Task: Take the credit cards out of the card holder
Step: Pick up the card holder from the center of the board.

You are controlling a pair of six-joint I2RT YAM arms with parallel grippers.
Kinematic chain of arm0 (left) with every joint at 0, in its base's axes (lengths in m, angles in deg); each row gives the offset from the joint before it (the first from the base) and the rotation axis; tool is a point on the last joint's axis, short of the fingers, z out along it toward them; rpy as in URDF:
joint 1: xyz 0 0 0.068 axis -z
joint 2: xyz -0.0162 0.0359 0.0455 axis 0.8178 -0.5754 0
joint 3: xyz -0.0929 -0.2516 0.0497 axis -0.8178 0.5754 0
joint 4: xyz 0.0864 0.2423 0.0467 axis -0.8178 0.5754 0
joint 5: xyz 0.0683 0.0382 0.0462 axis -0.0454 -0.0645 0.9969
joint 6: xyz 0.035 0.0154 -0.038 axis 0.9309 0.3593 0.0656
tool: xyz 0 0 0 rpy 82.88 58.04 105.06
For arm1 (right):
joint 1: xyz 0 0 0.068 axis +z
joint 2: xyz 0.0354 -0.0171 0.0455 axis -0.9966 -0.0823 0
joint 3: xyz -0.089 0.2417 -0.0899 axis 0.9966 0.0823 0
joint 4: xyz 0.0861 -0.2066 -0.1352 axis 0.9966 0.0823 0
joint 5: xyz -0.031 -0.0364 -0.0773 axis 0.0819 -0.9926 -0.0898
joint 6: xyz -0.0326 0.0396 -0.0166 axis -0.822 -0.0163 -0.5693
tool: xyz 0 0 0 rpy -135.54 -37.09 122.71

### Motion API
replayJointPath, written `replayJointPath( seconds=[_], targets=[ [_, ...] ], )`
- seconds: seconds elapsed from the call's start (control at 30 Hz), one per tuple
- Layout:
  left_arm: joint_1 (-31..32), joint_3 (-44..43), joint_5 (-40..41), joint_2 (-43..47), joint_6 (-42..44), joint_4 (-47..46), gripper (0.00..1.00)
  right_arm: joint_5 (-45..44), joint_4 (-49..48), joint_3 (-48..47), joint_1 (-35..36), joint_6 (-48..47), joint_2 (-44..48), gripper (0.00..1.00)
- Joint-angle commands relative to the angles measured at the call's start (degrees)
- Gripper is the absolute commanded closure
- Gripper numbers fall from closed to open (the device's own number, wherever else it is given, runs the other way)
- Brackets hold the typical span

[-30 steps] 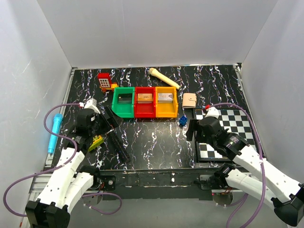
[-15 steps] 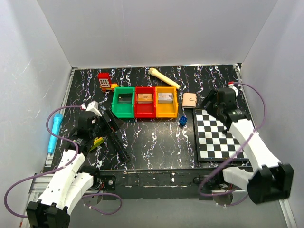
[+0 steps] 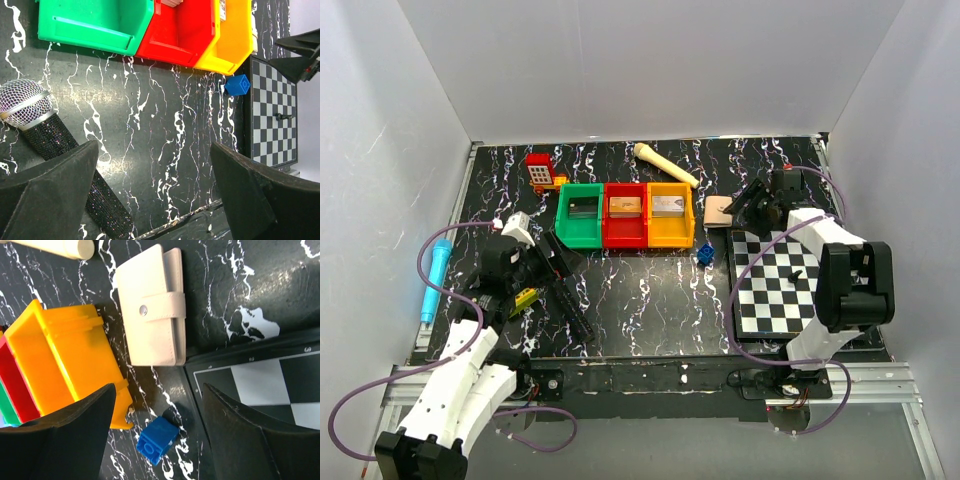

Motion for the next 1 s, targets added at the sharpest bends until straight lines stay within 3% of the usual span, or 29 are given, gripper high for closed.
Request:
replayJointPath(
  seconds=[0.0,0.3,0.97],
  targets=[
    [0.10,0.18,-0.64,1.46,0.92,-0.44,0.05,2.46,-3.57,-4.40,-0.82,-0.05,-3.61,0.23],
    [0.19,0.62,-1.43,0.24,0.57,-0.53,0.05,1.14,0.56,-11.17,-0.82,-2.60,-10.21,0.25],
    [0.19,0.45,-0.90,-0.47,0.31,-0.44,0.05,2.72,2.41,-13.72,-0.65,-5.85,-16.63,0.26]
  ],
)
